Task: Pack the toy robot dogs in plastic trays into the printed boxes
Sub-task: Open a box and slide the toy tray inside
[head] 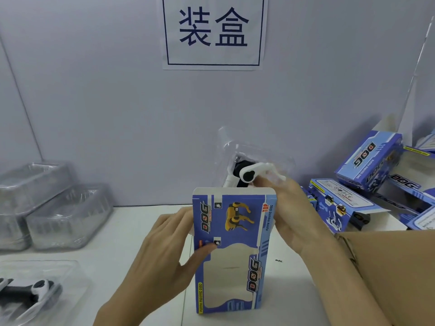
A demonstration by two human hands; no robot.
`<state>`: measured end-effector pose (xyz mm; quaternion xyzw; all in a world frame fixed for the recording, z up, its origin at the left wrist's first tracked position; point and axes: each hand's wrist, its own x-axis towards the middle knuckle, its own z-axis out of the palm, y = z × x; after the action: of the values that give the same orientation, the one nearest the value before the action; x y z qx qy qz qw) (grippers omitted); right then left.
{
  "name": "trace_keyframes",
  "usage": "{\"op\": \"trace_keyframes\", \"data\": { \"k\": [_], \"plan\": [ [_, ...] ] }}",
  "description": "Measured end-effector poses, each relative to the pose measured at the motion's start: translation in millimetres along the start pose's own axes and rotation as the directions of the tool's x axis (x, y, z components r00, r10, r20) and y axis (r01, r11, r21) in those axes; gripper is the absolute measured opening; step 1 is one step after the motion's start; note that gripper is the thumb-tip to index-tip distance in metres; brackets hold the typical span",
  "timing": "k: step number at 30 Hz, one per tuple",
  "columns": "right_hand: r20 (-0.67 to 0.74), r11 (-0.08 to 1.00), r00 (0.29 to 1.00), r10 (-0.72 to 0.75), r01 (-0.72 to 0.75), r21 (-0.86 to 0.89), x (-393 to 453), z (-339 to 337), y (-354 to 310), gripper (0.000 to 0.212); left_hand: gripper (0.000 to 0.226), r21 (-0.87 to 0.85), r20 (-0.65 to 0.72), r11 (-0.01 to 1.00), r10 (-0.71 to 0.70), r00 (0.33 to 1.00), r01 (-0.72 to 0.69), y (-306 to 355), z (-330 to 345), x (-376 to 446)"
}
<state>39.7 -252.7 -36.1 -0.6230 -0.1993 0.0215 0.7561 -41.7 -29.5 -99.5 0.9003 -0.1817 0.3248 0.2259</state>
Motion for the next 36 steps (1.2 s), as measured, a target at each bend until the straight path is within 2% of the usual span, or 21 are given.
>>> {"op": "trace_keyframes", "data": {
  "k": [2, 6, 9, 13, 17, 20, 21, 24, 28, 30, 33, 36],
  "plan": [
    [-0.025, 0.996, 0.996, -0.083, 0.082, -0.042, 4, 0, -3, 0.07, 0.059, -0.091, -0.01, 0.995, -0.051, 0.999, 0.049, -3, -1, 0],
    [-0.008, 0.974, 0.99, -0.14, 0.136, -0.183, 15, -4, -8, 0.049, 0.062, -0.123, -0.058, 0.986, -0.12, 0.991, 0.112, -4, 0, -1],
    [0.032, 0.971, 0.993, -0.113, 0.118, -0.207, 21, -5, -11, 0.049, 0.057, -0.248, -0.063, 0.953, -0.196, 0.979, 0.175, -3, 2, -1],
    [0.133, 0.991, 0.991, -0.031, 0.048, -0.128, 18, -12, -8, 0.04, 0.06, -0.44, 0.014, 0.872, -0.234, 0.972, 0.216, 0, 7, -1],
    [0.16, 0.999, 0.986, 0.04, -0.034, -0.042, 17, -22, -1, 0.034, 0.054, -0.487, 0.057, 0.84, -0.244, 0.968, 0.241, -4, 11, -3],
    [0.219, 0.994, 0.974, 0.057, -0.036, -0.099, 16, -24, -5, 0.053, 0.055, -0.584, 0.098, 0.762, -0.276, 0.956, 0.28, -6, 13, -4],
    [0.241, 0.993, 0.968, 0.064, -0.038, -0.113, 15, -23, -8, 0.054, 0.056, -0.622, 0.107, 0.727, -0.289, 0.951, 0.291, -6, 13, -4],
    [0.267, 0.988, 0.962, 0.06, -0.019, -0.153, 12, -23, -13, 0.036, 0.072, -0.702, 0.129, 0.643, -0.306, 0.943, 0.305, -3, 13, -3],
    [0.285, 0.981, 0.958, 0.035, 0.021, -0.193, 9, -21, -14, 0.034, 0.095, -0.747, 0.154, 0.588, -0.299, 0.942, 0.309, -3, 12, -2],
    [0.285, 0.974, 0.958, 0.032, 0.035, -0.225, 8, -21, -13, 0.043, 0.1, -0.765, 0.196, 0.543, -0.318, 0.928, 0.347, -3, 13, -2],
    [0.311, 0.98, 0.95, 0.037, 0.026, -0.195, 8, -22, -9, 0.069, 0.09, -0.752, 0.248, 0.537, -0.308, 0.918, 0.383, -2, 11, -1],
    [0.274, 0.987, 0.962, 0.005, 0.04, -0.158, 8, -24, -7, 0.074, 0.085, -0.776, 0.277, 0.49, -0.301, 0.912, 0.397, -3, 12, -2]
  ]
}}
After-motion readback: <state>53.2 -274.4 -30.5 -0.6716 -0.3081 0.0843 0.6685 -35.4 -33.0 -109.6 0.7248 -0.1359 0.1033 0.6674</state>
